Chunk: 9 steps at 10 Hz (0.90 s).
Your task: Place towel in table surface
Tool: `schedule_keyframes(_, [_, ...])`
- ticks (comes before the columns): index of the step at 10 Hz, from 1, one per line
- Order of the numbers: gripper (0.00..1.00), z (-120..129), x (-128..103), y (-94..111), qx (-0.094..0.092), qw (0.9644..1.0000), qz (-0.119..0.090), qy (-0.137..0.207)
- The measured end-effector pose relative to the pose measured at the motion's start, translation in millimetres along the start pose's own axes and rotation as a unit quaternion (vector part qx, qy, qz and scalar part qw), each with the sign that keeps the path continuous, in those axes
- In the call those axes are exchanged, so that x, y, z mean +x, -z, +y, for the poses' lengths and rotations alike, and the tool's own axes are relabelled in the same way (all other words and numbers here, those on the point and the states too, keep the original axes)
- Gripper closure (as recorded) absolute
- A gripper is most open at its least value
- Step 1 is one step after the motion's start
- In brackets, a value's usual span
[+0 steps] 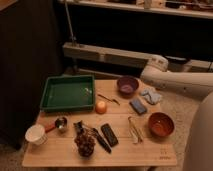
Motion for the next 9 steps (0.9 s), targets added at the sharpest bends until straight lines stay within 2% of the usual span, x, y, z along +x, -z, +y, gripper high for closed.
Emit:
schedule_keyframes(1, [0.20,-2.6,0.6,0.0,0.000,1.0000,0.001,-0.002])
schedule_keyframes(2, [0.20,-3.4,1.0,-3.3,-0.009,0.9999,0.009,-0.009])
schedule_keyframes(4, [0.20,-14.0,5.7,-27.2,-0.051,0.9976,0.032,-0.036])
schedule_keyframes(5, [0.20,-20.9,7.6,-53.2,-0.090,0.9933,0.047,-0.056])
schedule_keyframes(6, [0.20,-23.7,10.0,-69.7,-0.123,0.9884,0.057,-0.068])
schedule_keyframes(7, [0.20,-30.4,13.9,-78.7,-0.149,0.9836,0.064,-0.079])
schedule_keyframes(8, [0.20,-41.4,19.3,-85.7,-0.182,0.9765,0.070,-0.092])
schedule_keyframes(9, [0.20,-42.6,17.7,-83.9,-0.202,0.9720,0.069,-0.098])
